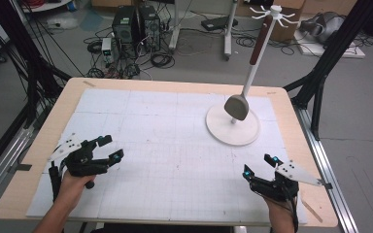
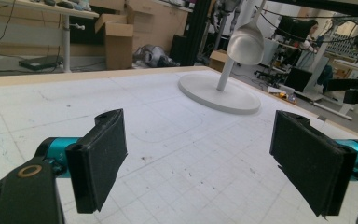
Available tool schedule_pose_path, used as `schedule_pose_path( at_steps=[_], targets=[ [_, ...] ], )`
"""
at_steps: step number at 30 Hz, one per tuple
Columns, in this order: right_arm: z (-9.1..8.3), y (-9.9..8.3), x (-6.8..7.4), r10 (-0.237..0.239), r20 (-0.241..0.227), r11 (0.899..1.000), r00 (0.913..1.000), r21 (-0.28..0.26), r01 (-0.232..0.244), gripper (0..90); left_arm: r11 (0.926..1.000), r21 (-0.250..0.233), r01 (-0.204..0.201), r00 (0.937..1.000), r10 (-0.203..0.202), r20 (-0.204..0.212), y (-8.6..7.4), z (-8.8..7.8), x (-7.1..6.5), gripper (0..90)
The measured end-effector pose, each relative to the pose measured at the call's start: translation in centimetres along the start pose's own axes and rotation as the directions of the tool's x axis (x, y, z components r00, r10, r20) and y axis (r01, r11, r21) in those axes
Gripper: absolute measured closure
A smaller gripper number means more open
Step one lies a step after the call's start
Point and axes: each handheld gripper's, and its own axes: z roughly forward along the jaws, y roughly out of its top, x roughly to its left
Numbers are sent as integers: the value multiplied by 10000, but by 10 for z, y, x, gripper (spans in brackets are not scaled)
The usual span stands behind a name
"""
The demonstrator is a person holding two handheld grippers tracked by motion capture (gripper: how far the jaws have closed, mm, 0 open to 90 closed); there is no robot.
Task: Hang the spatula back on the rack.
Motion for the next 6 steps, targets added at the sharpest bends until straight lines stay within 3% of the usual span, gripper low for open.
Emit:
schedule_pose_path(
  at_steps=[6],
  targets=[
    [1, -2, -3, 0, 16, 10000, 10000, 62, 0, 180, 10000, 49, 78, 10000, -78, -58, -1, 1, 1, 189]
  ],
)
